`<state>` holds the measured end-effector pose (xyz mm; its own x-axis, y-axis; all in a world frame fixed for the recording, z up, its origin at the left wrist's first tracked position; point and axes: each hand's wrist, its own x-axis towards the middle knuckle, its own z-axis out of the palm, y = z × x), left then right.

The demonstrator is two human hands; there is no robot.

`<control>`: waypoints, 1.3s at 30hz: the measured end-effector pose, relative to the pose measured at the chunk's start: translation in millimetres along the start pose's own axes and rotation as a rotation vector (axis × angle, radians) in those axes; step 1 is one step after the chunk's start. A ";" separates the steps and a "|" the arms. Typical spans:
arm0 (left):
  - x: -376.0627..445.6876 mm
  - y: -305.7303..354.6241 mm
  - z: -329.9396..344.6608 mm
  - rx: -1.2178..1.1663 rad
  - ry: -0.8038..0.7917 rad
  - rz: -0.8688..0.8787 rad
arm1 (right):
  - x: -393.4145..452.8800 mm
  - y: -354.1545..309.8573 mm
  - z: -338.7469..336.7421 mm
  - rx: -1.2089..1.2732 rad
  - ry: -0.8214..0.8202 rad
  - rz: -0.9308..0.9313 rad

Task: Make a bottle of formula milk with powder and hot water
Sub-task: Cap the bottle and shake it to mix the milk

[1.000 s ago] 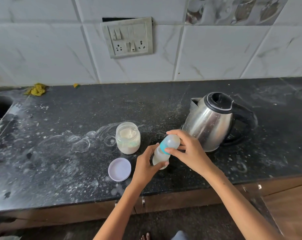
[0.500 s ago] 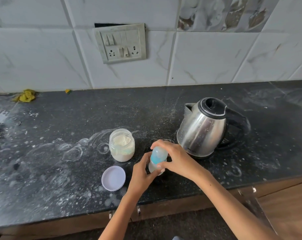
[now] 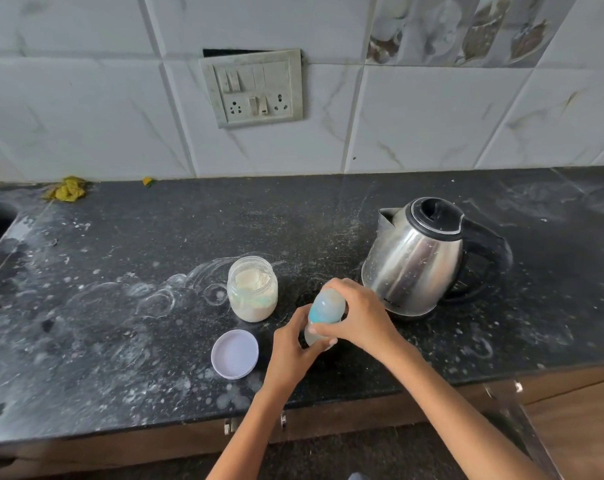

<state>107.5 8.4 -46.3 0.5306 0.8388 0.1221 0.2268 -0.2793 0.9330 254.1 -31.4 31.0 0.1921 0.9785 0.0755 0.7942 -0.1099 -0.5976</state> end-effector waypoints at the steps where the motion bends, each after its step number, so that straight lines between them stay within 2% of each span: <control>1: 0.0 0.8 0.0 0.003 -0.001 -0.005 | 1.8 1.3 -8.4 0.072 -0.084 -0.023; 3: -0.1 1.4 0.4 0.011 0.002 -0.010 | 2.6 -0.4 -16.1 0.101 -0.152 -0.023; 7: -2.1 0.9 3.0 0.032 0.052 -0.015 | -1.3 -20.3 5.1 -0.311 0.113 0.141; 9: -2.9 2.2 4.1 0.036 0.070 -0.018 | -2.4 -20.9 12.8 -0.365 0.158 0.156; 11: -2.1 4.2 4.4 0.031 0.070 -0.024 | -1.1 -12.2 6.9 -0.261 0.086 0.154; 14: -0.5 10.0 1.7 -0.008 0.054 -0.029 | -4.0 2.0 -10.7 0.177 -0.133 0.163; 17: 1.0 21.6 -4.2 -0.065 0.025 -0.023 | -10.6 7.0 -27.0 0.463 -0.124 0.124; 19: 1.2 36.3 -10.4 -0.134 -0.004 -0.011 | -11.5 1.8 -40.5 0.570 -0.078 0.071; 21: 2.2 55.8 -17.7 -0.195 -0.034 0.009 | -8.6 -6.8 -58.1 0.607 -0.055 0.033; 27: 11.7 108.0 -40.5 -0.407 -0.147 0.046 | 4.8 -36.2 -116.6 0.713 -0.190 -0.072; 34: 17.6 136.0 -59.0 -0.473 -0.166 0.072 | 10.3 -61.8 -152.8 0.771 -0.121 -0.184; 39: 17.8 140.0 -62.5 -0.447 -0.156 0.094 | 13.0 -64.8 -154.8 0.716 -0.199 -0.194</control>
<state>97.7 13.5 107.7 0.6559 0.7298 0.1927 -0.1830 -0.0939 0.9786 294.4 -38.7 194.2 -0.0740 0.9891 0.1275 0.2234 0.1411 -0.9645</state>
